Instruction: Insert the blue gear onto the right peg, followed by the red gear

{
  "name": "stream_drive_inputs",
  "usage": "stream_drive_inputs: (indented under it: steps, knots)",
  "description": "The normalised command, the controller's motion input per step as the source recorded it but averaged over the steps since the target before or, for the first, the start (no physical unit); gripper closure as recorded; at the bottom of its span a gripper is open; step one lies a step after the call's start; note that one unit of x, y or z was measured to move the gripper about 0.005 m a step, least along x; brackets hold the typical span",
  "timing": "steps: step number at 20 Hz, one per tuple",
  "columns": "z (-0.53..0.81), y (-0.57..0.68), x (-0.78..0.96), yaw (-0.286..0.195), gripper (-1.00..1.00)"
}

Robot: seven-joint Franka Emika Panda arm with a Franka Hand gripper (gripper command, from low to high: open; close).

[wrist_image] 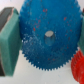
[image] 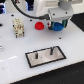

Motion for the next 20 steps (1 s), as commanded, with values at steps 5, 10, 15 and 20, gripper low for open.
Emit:
stream_drive_inputs:
  steps: [5, 10, 15, 20]
  knots:
    - [0.57, -0.1, 0.58, 0.0, 1.0]
    - [0.57, -0.11, 0.65, 0.0, 1.0]
    - [0.52, -0.17, 0.68, 0.0, 1.0]
    - [0.47, -0.23, 0.7, 0.0, 1.0]
